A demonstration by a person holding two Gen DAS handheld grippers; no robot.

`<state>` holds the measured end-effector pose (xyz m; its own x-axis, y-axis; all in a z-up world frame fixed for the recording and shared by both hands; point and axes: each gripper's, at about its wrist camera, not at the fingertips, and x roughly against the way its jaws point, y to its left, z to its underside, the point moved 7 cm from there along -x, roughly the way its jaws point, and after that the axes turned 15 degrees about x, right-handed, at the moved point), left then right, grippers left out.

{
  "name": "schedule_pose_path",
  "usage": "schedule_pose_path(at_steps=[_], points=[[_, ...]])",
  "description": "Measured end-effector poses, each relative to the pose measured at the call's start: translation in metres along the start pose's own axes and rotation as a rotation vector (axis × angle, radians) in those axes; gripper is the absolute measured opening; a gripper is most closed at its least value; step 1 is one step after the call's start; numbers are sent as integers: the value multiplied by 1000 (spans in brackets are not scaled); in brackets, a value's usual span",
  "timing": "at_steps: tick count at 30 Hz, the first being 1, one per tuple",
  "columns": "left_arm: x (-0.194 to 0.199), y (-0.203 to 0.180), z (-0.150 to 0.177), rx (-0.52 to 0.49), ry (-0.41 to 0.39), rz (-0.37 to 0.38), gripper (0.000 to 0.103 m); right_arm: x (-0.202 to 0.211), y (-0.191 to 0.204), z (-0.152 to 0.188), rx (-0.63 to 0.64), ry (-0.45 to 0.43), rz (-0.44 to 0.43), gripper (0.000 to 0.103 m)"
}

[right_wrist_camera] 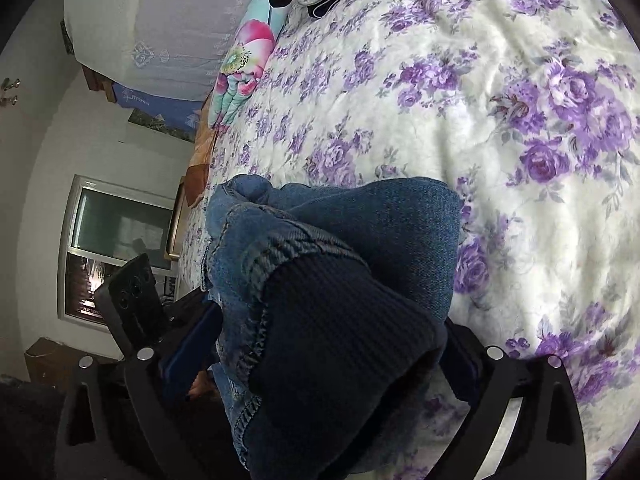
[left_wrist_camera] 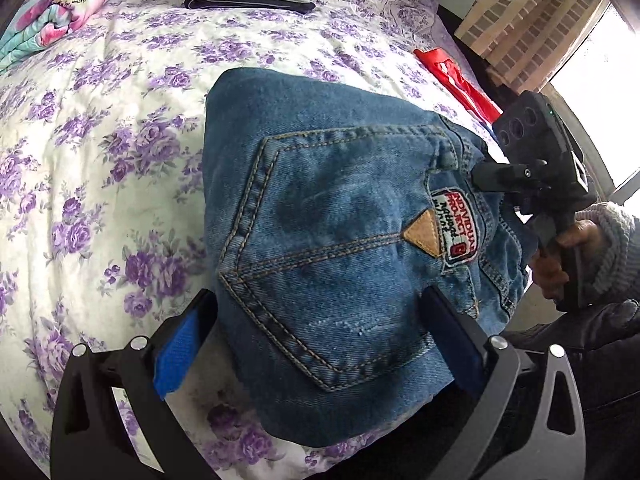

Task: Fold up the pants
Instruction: 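Grasp the folded jeans bundle with the left gripper and lift it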

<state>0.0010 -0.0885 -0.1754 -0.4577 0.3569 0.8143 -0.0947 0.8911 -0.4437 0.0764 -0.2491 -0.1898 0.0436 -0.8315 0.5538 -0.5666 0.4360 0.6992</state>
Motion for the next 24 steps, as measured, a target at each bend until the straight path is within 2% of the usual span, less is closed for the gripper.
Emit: schedule_pose_path(at_steps=[12, 24], points=[[3, -5, 2, -41, -28, -12, 99, 1, -5, -3, -41, -1, 17, 99], [-1, -5, -2, -53, -21, 24, 99, -6, -5, -9, -59, 20, 45, 99]])
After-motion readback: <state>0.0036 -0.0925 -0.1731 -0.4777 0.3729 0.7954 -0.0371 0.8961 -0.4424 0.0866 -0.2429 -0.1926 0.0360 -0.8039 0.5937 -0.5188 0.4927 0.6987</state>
